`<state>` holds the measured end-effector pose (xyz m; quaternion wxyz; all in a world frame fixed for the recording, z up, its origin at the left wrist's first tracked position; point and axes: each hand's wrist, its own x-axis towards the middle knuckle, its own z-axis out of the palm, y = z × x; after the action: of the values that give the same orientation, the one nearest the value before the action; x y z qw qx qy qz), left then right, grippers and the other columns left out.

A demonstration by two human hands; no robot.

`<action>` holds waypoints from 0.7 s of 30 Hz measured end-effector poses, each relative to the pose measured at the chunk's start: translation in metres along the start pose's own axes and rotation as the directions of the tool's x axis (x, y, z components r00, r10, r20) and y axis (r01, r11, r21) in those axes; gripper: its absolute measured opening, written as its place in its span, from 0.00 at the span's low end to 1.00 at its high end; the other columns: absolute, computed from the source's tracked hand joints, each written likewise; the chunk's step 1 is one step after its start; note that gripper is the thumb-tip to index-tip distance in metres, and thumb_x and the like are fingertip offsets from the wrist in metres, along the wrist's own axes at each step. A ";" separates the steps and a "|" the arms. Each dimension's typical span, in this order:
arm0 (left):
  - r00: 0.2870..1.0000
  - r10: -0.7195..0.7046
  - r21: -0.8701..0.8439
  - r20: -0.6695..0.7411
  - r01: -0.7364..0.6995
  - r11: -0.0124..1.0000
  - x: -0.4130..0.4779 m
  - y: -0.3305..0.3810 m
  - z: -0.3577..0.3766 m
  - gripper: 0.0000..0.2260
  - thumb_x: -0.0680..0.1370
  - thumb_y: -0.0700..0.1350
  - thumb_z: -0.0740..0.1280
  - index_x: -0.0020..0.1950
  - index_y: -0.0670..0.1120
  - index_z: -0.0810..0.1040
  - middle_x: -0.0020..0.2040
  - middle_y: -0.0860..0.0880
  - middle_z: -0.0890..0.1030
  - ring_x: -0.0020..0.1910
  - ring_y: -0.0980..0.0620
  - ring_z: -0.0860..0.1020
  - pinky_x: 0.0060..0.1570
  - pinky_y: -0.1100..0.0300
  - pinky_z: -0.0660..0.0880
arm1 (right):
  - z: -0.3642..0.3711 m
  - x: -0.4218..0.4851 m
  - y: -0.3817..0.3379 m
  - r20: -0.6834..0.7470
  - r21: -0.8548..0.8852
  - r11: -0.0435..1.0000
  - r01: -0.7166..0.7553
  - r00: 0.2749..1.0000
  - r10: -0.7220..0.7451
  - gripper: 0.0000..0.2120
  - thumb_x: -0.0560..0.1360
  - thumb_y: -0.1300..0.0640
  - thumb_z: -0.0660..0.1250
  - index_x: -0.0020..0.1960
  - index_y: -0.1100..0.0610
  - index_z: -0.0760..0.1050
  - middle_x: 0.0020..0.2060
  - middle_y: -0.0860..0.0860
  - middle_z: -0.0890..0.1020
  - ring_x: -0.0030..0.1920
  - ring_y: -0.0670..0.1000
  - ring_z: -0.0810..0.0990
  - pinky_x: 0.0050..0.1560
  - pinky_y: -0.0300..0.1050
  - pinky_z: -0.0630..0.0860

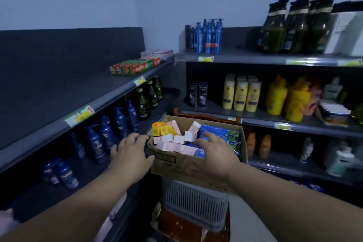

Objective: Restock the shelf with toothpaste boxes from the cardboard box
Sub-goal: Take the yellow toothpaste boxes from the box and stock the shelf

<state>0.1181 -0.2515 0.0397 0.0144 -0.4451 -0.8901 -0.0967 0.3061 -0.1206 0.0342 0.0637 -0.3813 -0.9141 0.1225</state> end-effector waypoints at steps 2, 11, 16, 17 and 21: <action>1.000 0.028 -0.022 0.012 -0.028 0.999 0.022 0.006 0.012 0.27 0.77 0.59 0.63 0.73 0.56 0.60 0.74 0.52 0.59 0.73 0.48 0.60 0.71 0.44 0.57 | 0.006 0.013 0.010 0.013 0.011 0.999 -0.037 0.999 0.036 0.28 0.76 0.40 0.64 0.74 0.43 0.63 0.77 0.50 0.57 0.75 0.56 0.58 0.73 0.56 0.58; 0.993 0.064 -0.118 0.096 -0.052 0.992 0.161 -0.012 0.063 0.25 0.77 0.57 0.62 0.73 0.55 0.61 0.73 0.53 0.61 0.72 0.49 0.61 0.70 0.48 0.58 | 0.031 0.129 0.020 0.087 -0.006 0.991 -0.131 0.988 0.131 0.29 0.76 0.43 0.65 0.75 0.45 0.63 0.77 0.50 0.57 0.74 0.56 0.60 0.72 0.54 0.63; 0.990 0.063 -0.183 0.126 -0.039 0.982 0.239 -0.038 0.079 0.24 0.77 0.57 0.63 0.71 0.55 0.64 0.71 0.53 0.64 0.69 0.49 0.65 0.67 0.50 0.63 | 0.052 0.202 0.011 0.130 0.008 0.990 -0.142 0.982 0.140 0.27 0.76 0.44 0.67 0.73 0.46 0.65 0.76 0.49 0.60 0.73 0.55 0.63 0.69 0.52 0.67; 0.989 0.059 -0.200 0.135 -0.032 0.979 0.252 -0.043 0.084 0.23 0.77 0.57 0.63 0.71 0.55 0.65 0.70 0.53 0.64 0.68 0.49 0.66 0.66 0.51 0.64 | 0.056 0.215 0.009 0.132 0.001 0.991 -0.137 0.982 0.136 0.26 0.76 0.45 0.67 0.72 0.46 0.66 0.75 0.49 0.61 0.72 0.55 0.64 0.69 0.52 0.67; 0.977 0.083 -0.287 0.196 -0.024 0.958 0.288 -0.054 0.108 0.16 0.77 0.54 0.65 0.65 0.54 0.73 0.67 0.51 0.68 0.64 0.49 0.70 0.62 0.55 0.69 | 0.075 0.260 0.006 0.149 0.007 0.992 -0.128 0.981 0.126 0.24 0.75 0.47 0.67 0.70 0.46 0.69 0.70 0.49 0.67 0.67 0.55 0.69 0.64 0.51 0.72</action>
<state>-0.0916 -0.0356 -0.0431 -0.1389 -0.4741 -0.8515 -0.1759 0.1124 0.0552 -0.0334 -0.0093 -0.4280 -0.8891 0.1617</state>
